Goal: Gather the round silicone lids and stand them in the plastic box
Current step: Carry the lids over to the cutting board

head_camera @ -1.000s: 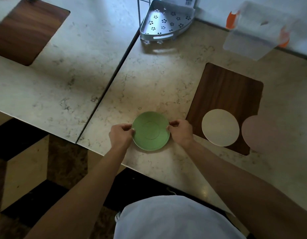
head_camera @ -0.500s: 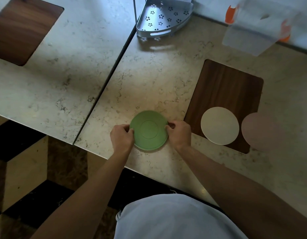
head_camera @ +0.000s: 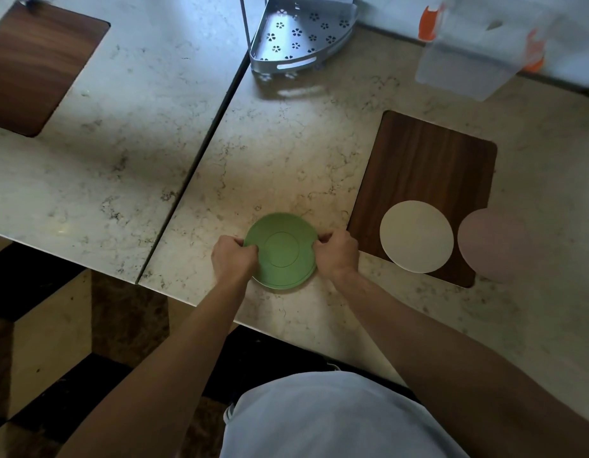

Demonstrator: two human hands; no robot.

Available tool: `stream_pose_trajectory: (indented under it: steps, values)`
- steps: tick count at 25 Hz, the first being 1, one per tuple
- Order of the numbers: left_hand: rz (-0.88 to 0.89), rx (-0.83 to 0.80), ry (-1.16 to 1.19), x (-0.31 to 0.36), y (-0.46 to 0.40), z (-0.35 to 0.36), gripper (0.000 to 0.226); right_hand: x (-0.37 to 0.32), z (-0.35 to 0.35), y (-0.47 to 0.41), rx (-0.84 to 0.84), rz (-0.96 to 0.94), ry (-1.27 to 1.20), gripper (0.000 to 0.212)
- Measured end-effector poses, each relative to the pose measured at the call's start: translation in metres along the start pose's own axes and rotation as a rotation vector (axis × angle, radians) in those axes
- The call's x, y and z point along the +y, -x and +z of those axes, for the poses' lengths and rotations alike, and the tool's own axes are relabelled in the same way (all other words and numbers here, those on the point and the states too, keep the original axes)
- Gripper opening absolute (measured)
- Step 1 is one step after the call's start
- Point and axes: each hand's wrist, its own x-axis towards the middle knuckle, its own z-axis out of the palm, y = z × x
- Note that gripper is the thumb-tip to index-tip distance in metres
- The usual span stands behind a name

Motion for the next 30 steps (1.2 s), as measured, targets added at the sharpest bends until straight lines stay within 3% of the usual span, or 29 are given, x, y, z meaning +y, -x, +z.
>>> stream_pose_trajectory:
  steps: [4,7,16,21,30]
  values:
    - [-0.06,0.051,0.187,0.006,0.011,0.001,0.023,0.005,-0.004,-0.004,-0.033,0.011,-0.029,0.01]
    - [-0.052,0.022,0.237,0.014,0.017,0.006,0.011,0.012,-0.015,-0.008,-0.043,0.005,-0.098,0.012]
    - [0.049,-0.257,0.248,0.076,0.052,0.069,0.02,0.069,-0.103,-0.03,0.121,0.063,-0.276,0.02]
    - [0.117,-0.408,0.227,0.111,0.074,0.12,0.026,0.108,-0.16,-0.049,0.184,0.127,-0.227,0.019]
    - [0.114,-0.436,0.17,0.148,0.094,0.184,0.026,0.151,-0.21,-0.085,0.211,0.163,-0.149,0.019]
